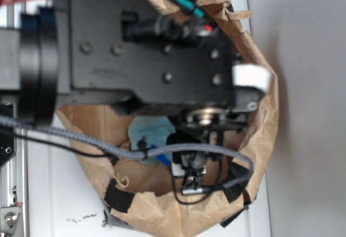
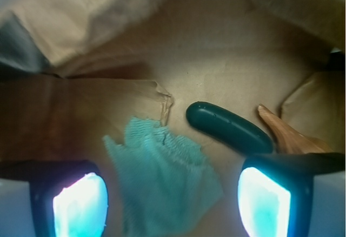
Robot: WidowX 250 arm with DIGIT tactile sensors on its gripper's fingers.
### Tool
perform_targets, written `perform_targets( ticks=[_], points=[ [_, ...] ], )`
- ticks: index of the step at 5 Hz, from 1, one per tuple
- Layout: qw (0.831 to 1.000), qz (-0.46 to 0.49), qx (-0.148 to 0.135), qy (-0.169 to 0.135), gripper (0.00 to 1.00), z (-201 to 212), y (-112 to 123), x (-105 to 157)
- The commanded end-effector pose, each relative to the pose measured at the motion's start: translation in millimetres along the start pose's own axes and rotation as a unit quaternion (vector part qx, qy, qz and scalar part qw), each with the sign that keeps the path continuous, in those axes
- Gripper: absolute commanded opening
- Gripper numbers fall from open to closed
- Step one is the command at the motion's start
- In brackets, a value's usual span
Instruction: Grab the blue cloth.
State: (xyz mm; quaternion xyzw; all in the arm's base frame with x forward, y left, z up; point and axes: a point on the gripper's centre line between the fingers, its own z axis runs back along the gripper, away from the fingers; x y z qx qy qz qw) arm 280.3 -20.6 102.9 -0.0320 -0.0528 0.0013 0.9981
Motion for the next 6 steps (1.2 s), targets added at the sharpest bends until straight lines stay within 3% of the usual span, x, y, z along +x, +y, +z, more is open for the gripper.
perform_targets(
  ticks=[1,3,4,5,6],
  points=[
    [0.998,-0.042,0.018,-0.033,1.00,-33.5,1.7,-32.5],
    [0.999,-0.026,-0.016,0.027,1.00,-57.5,-23.3,-35.6],
    [0.999,-0.009,-0.008,0.043,0.84,-64.6,-36.2,-35.9],
    [0.999,0.001,-0.008,0.035,0.00,-61.8,-35.0,-30.7],
    [0.999,0.011,-0.021,0.035,0.00,-47.3,-26.9,-25.2]
  ],
)
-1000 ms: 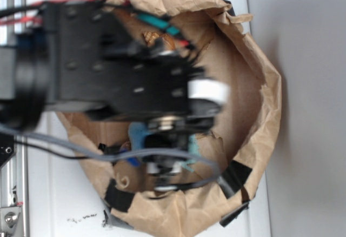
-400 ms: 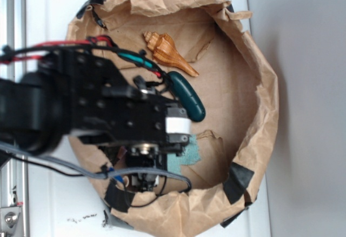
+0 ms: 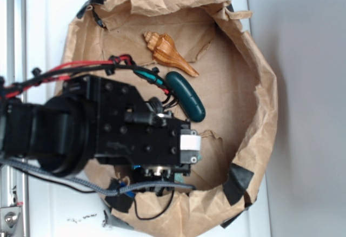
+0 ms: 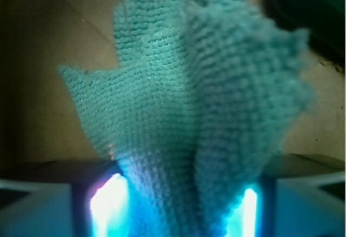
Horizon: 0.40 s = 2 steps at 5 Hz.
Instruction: Grab the blue cloth.
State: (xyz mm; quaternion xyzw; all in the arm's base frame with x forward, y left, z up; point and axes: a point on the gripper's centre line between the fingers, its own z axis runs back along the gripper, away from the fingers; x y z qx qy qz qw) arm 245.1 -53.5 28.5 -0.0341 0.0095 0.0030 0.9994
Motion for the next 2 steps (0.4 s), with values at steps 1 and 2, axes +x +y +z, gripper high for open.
perform_targets(
  ticks=[1,2],
  points=[
    [0.999,0.019,-0.018,-0.045,0.00,42.0,9.5,18.4],
    [0.994,0.074,-0.015,-0.085,0.00,79.3,30.3,31.7]
  ],
)
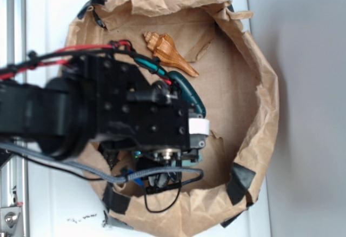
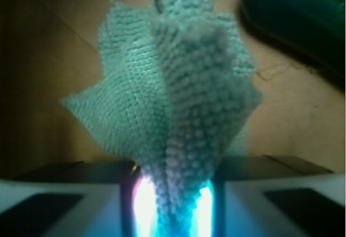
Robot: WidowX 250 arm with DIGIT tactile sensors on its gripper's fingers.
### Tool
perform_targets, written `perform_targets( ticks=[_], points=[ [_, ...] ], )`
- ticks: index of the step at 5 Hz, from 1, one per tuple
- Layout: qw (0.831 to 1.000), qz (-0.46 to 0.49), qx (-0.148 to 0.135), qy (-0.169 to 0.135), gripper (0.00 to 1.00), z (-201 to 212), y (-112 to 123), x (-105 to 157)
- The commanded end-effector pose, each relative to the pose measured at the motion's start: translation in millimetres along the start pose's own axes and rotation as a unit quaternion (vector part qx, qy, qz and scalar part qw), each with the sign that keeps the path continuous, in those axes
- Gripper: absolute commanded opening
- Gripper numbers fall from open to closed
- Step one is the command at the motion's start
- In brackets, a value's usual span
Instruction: Grab the blue cloth.
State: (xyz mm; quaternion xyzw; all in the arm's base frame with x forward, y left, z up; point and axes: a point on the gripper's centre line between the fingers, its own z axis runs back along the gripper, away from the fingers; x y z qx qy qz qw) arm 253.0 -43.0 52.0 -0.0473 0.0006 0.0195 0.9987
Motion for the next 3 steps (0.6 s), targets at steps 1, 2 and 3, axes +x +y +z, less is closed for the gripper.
perform_targets(
  ticks=[1,2,3],
  points=[
    [0.995,0.068,-0.016,-0.071,0.00,86.6,27.5,25.6],
    [0.994,0.081,-0.031,-0.073,0.00,107.3,33.2,26.9],
    [0.994,0.081,-0.015,-0.070,0.00,120.3,32.7,26.1]
  ],
)
